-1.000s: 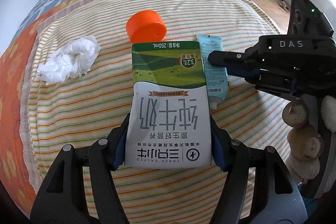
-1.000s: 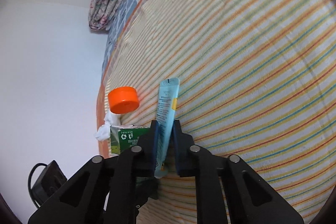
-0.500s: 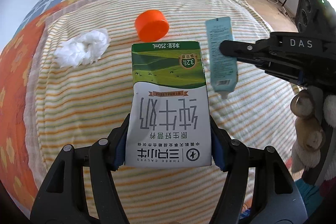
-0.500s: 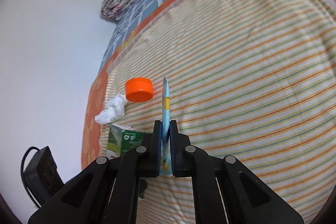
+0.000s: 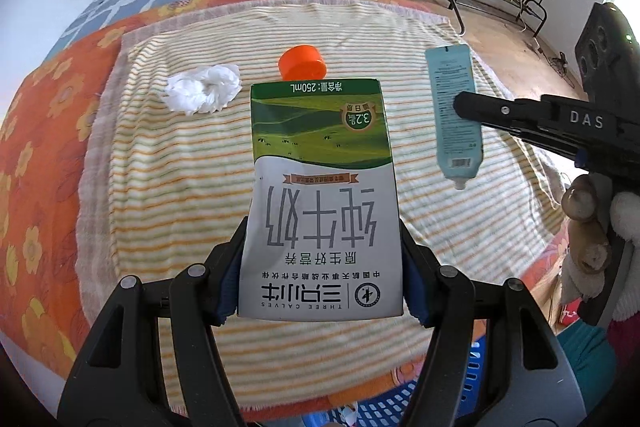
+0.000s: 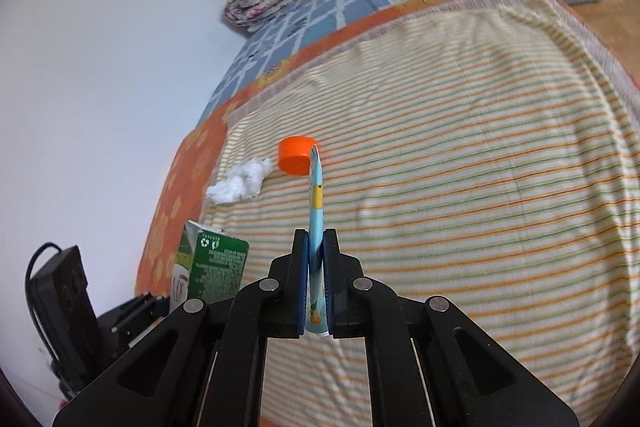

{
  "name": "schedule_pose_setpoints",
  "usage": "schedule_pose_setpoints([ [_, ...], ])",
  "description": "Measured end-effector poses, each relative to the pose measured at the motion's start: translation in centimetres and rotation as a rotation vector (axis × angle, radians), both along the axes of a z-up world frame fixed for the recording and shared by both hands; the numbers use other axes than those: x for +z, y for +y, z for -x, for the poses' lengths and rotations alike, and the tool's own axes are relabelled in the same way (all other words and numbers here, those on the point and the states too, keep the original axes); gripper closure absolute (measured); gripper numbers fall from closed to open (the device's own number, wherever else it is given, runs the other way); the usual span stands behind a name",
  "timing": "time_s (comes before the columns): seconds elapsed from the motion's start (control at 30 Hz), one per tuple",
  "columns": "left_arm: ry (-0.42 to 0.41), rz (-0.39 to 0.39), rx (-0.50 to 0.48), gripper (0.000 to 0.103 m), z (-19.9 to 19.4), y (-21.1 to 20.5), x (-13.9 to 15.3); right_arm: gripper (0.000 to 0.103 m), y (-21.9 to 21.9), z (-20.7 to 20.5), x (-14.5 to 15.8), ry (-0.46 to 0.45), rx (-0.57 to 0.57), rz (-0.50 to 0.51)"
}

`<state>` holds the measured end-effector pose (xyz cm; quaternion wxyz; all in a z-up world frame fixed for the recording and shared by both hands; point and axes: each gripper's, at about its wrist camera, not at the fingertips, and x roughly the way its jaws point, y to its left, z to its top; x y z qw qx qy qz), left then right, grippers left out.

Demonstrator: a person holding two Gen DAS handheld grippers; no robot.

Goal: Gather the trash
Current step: 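Carry carton and tube over the blue basket and open both tools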

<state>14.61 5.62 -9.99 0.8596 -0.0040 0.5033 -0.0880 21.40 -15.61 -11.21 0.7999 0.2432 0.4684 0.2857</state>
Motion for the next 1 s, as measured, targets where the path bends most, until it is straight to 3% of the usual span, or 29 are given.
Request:
schedule_pose_setpoints([
  [0.47, -0.042, 0.004, -0.048, 0.037, 7.8, -1.3, 2.3, 0.097, -1.6, 7.6, 2.7, -0.12, 0.109, 0.069],
  [1.0, 0.023, 0.032, -0.112, 0.037, 17.1, -3.8, -0.6, 0.097, -0.9, 19.1, 1.6, -0.229, 0.294, 0.215],
])
